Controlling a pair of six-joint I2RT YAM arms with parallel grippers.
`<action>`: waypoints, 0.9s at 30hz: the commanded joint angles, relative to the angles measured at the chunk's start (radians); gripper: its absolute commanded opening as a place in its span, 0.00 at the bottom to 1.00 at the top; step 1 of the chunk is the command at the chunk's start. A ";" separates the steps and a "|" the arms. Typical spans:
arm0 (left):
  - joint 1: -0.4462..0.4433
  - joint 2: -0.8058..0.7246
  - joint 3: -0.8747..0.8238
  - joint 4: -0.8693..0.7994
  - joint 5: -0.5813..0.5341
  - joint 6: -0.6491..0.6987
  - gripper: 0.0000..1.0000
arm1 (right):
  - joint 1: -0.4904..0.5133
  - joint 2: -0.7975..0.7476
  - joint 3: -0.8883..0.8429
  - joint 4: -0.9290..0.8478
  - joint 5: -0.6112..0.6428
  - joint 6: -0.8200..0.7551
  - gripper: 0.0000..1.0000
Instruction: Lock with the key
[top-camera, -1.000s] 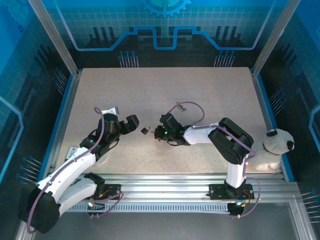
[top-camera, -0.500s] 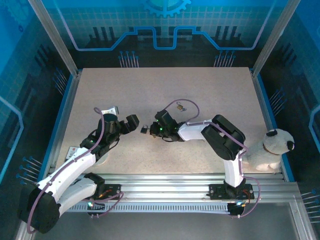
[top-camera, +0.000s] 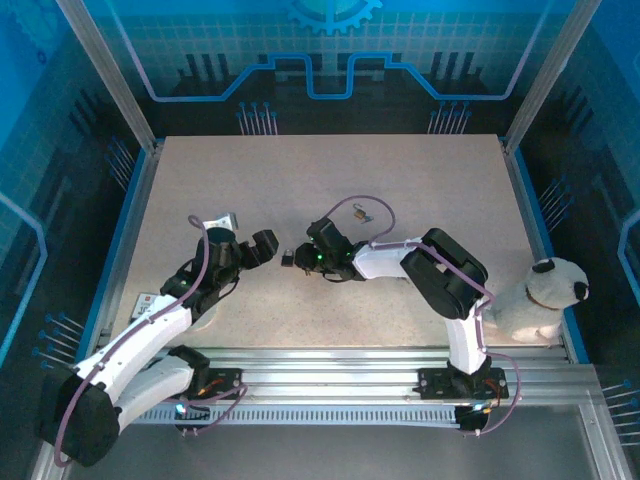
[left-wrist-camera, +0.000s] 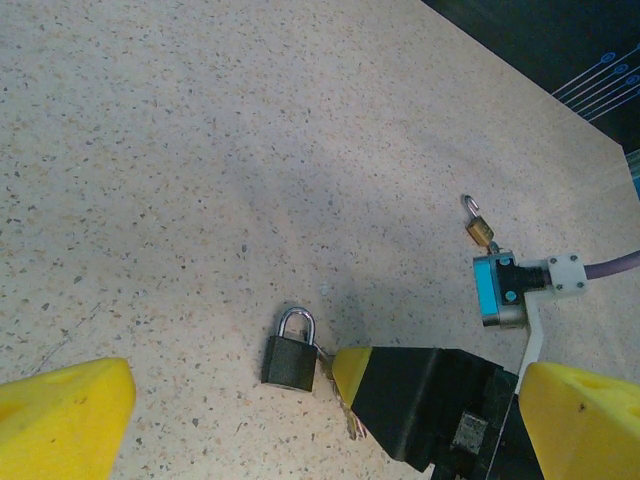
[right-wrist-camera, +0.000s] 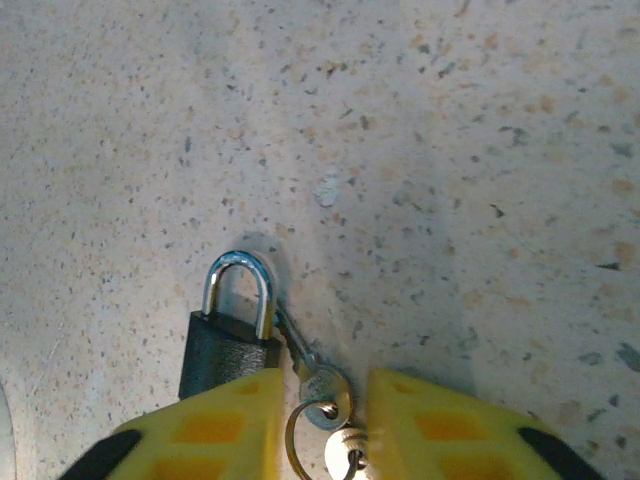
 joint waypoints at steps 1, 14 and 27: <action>-0.005 0.004 -0.010 0.019 -0.006 -0.003 0.99 | 0.008 -0.025 0.008 -0.058 0.026 -0.037 0.33; -0.006 -0.003 -0.016 0.018 -0.011 -0.005 0.99 | -0.001 -0.239 -0.009 -0.222 0.206 -0.203 0.83; -0.022 0.000 -0.047 0.091 -0.002 -0.014 0.99 | -0.057 -0.587 -0.084 -0.498 0.416 -0.392 1.00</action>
